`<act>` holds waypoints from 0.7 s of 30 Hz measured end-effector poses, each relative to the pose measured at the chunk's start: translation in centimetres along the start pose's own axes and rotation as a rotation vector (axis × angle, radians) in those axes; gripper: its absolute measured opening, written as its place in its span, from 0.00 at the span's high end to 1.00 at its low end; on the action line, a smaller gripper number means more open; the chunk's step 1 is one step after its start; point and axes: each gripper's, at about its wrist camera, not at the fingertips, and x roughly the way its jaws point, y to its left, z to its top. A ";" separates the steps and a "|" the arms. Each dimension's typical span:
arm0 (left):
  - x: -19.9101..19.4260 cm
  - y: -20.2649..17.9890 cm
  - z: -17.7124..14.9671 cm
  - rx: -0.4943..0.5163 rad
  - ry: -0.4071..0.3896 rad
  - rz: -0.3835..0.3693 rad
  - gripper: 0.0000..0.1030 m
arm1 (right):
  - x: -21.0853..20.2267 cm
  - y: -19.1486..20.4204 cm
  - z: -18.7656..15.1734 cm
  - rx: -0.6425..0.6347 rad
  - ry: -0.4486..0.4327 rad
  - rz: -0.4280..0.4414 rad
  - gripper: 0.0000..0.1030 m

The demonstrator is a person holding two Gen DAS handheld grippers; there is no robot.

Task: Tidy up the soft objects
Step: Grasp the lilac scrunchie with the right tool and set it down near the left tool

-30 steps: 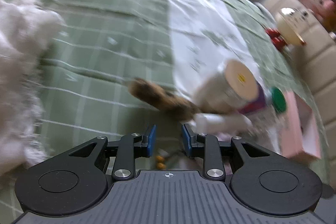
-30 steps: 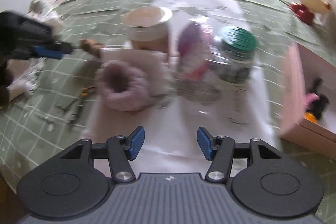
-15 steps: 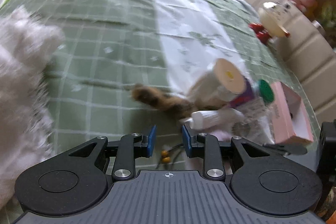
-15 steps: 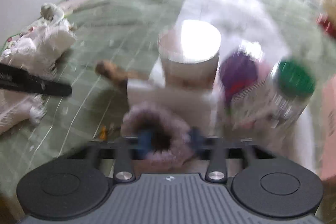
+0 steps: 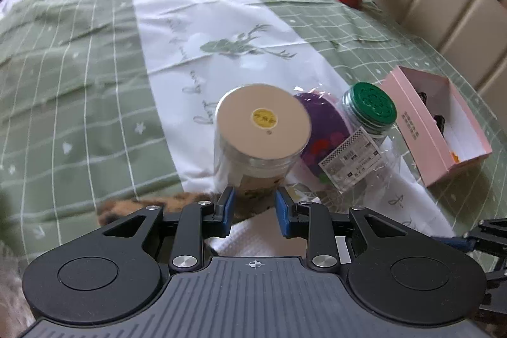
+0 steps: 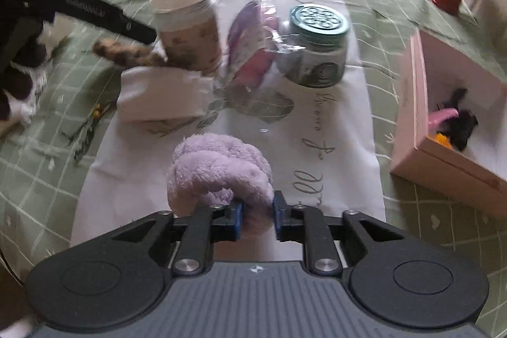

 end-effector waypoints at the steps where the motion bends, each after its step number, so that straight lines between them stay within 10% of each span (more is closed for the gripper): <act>1: 0.1 -0.1 -0.3 0.006 0.013 -0.004 0.70 | -0.3 -0.1 0.1 0.016 -0.018 0.008 0.63; 9: -2.2 -4.6 -3.4 -0.016 0.051 -0.235 0.70 | -1.7 -0.5 0.8 0.053 -0.064 0.028 0.49; 21: 1.1 -9.8 -4.6 0.158 0.113 -0.186 0.70 | -3.6 -4.1 -0.9 0.050 -0.007 -0.105 0.49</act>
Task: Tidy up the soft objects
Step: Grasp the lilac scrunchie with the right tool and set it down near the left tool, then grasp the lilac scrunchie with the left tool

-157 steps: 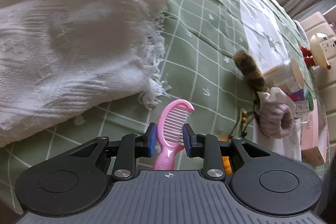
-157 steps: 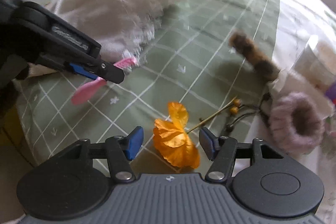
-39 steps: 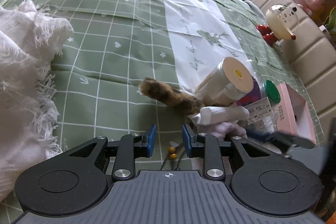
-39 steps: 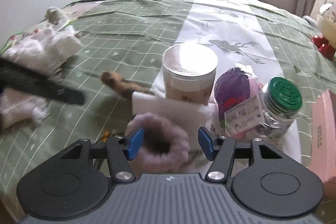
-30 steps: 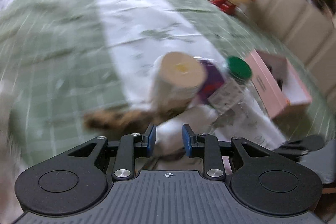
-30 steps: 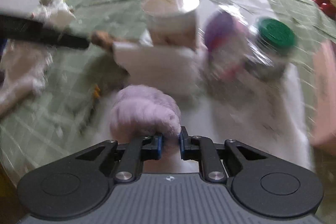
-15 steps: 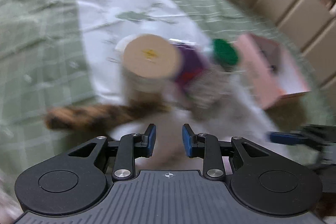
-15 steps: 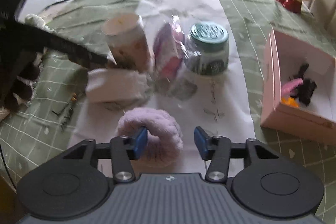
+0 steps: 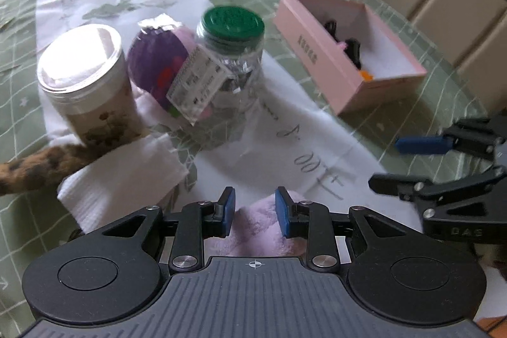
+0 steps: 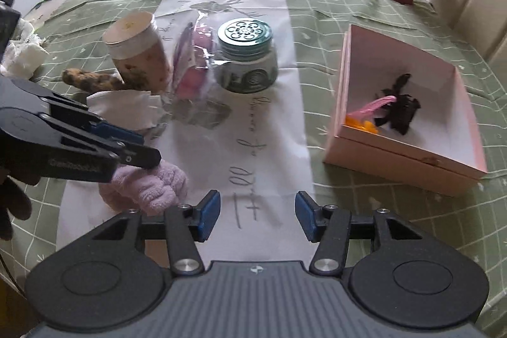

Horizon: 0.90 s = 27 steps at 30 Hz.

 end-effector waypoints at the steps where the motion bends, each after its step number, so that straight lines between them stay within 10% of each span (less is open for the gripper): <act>1: -0.6 0.2 -0.1 -0.017 -0.009 -0.004 0.70 | -0.1 -0.2 -0.3 -0.006 0.001 -0.001 0.49; 6: -4.1 -0.7 -1.5 0.048 -0.039 -0.030 0.70 | 0.9 -0.8 -1.4 0.006 0.047 -0.007 0.46; 12: -2.2 -3.5 -3.3 0.297 0.018 0.151 0.70 | 1.9 -0.7 -1.8 0.049 0.080 0.005 0.46; 17: 0.6 -3.2 -1.2 0.256 -0.030 0.107 0.69 | 2.4 -0.5 -1.8 0.042 0.095 -0.001 0.46; 27: 6.3 -1.3 1.6 0.044 0.136 0.055 0.67 | 4.6 -0.1 -3.8 0.056 0.146 0.012 0.34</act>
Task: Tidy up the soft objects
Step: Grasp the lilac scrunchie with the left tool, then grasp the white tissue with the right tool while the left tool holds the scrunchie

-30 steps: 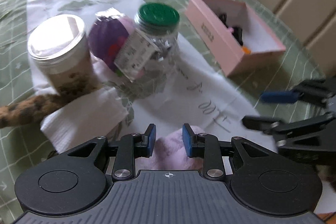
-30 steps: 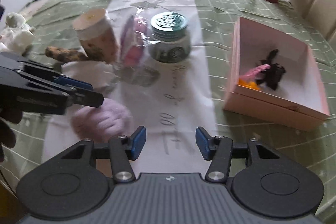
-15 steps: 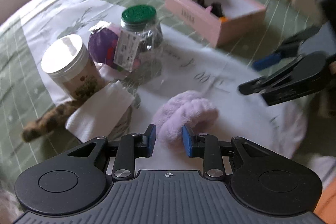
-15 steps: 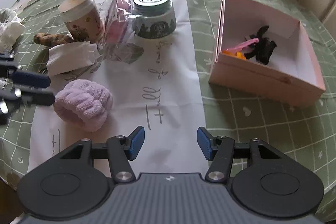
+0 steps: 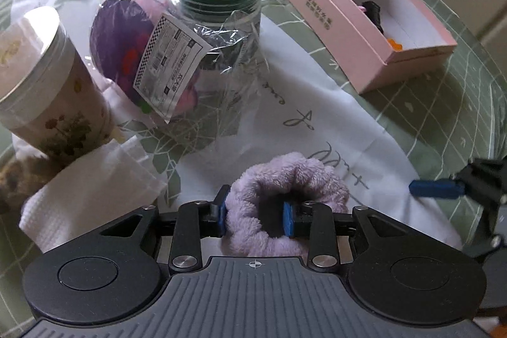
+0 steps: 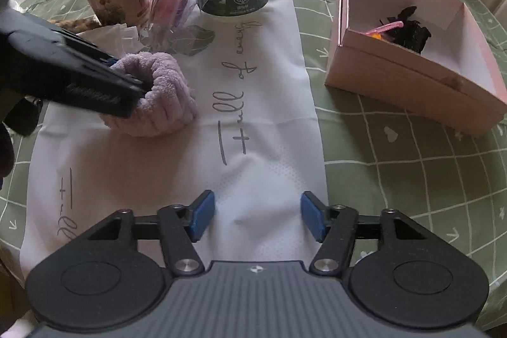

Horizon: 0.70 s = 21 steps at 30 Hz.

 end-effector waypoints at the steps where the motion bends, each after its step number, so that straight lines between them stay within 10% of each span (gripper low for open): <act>1: 0.1 0.1 0.0 -0.009 0.005 -0.002 0.67 | 0.1 0.0 -0.1 0.002 0.000 0.005 0.31; 9: 0.0 0.2 -0.3 -0.056 -0.009 0.029 0.74 | 1.5 0.9 -0.5 -0.026 -0.002 0.046 0.01; 14: -2.3 2.7 -2.7 -0.198 -0.068 -0.059 0.81 | 2.1 1.5 -0.3 -0.024 0.031 0.017 0.00; 21: -11.0 9.8 -10.7 -0.400 -0.156 0.063 0.81 | 1.2 3.9 2.6 -0.110 0.088 0.031 0.10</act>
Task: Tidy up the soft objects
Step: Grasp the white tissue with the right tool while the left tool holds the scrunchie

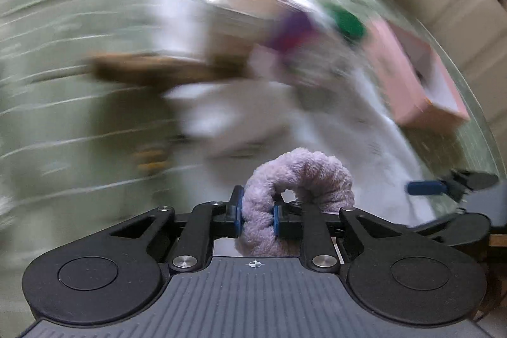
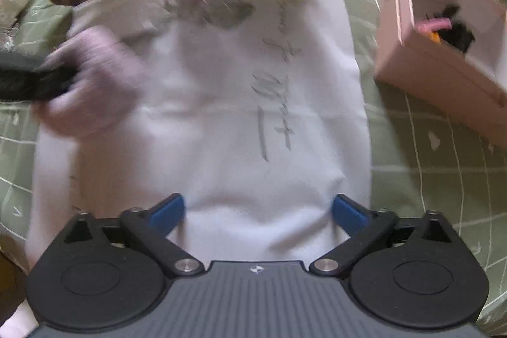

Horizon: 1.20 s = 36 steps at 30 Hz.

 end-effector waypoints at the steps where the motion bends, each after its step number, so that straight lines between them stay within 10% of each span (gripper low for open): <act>1: -1.2 1.8 0.0 -0.045 -0.013 0.031 0.81 | -0.5 1.1 0.5 -0.021 -0.025 0.012 0.11; 10: -6.8 11.0 -1.1 -0.285 -0.090 0.119 0.81 | -1.8 12.4 7.9 -0.259 -0.419 0.029 0.28; 15: -6.6 9.7 -2.2 -0.293 -0.094 0.057 0.81 | 3.0 12.1 11.8 -0.167 -0.257 0.064 0.53; 19: -5.6 9.2 -2.9 -0.302 -0.070 0.015 0.81 | 2.5 11.2 8.0 -0.237 -0.142 0.073 0.76; 27: -2.2 6.9 -3.3 -0.310 0.043 0.012 0.81 | -2.3 10.0 1.8 -0.425 -0.185 -0.086 0.73; 31: -1.4 6.0 -2.8 -0.275 0.086 0.080 0.81 | -3.1 11.8 4.8 -0.422 -0.326 -0.039 0.28; 36: -1.6 6.2 -2.9 -0.248 0.119 0.111 0.81 | 1.1 14.2 7.1 -0.487 -0.298 -0.009 0.28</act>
